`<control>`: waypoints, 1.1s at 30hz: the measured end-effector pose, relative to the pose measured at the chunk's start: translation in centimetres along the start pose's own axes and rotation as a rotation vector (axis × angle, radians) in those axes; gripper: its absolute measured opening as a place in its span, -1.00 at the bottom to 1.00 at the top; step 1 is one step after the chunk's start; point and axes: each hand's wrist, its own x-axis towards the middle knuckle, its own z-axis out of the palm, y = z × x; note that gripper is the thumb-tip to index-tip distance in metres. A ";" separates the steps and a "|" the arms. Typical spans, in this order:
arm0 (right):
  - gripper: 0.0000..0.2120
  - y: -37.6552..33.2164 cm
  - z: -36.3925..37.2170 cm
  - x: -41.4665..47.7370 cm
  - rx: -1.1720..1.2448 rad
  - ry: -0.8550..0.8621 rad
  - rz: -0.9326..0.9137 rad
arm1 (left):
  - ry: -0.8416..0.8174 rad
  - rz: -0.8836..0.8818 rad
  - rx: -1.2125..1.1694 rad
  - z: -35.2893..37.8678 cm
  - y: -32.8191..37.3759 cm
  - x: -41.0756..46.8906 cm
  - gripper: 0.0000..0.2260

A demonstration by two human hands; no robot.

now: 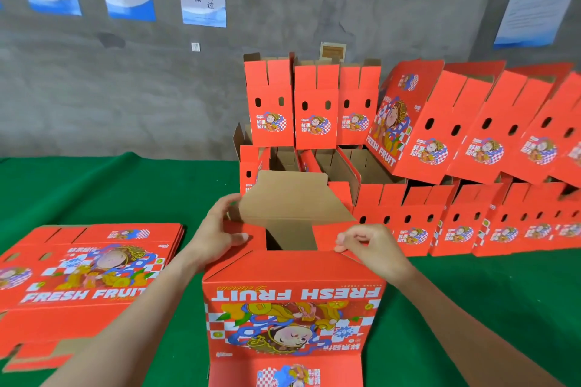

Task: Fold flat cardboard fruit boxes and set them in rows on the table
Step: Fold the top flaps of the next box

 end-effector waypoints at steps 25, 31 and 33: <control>-0.16 -0.3 1.3 3.0 -0.560 -0.270 0.364 | -0.246 -0.252 0.754 1.9 2.7 0.8 -0.12; -0.17 -0.2 1.5 2.7 -0.617 -0.234 0.329 | -0.234 -0.242 0.883 2.5 2.4 0.8 -0.13; -0.20 -0.2 1.4 2.9 -0.592 -0.247 0.332 | -0.246 -0.244 0.852 2.4 2.3 0.9 -0.14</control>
